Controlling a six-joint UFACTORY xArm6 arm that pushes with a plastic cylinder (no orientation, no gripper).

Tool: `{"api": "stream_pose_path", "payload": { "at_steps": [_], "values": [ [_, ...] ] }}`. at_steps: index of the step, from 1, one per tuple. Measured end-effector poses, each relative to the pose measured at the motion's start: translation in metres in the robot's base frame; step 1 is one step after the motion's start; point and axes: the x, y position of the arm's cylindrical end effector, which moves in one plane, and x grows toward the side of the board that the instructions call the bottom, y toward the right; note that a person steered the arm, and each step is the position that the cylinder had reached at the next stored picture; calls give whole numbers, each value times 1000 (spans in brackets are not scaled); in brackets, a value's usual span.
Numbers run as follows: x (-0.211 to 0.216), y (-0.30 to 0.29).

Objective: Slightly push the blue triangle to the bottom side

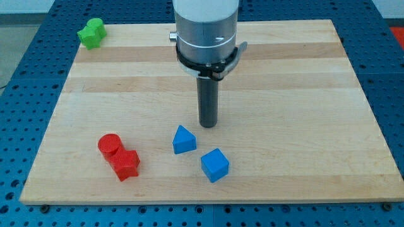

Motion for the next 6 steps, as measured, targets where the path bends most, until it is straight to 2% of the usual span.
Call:
{"api": "stream_pose_path", "payload": {
  "at_steps": [2, 3, 4, 5, 6],
  "values": [
    [52, -8],
    [51, -7],
    [20, -9],
    [11, -34],
    [24, -59]
  ]
}}
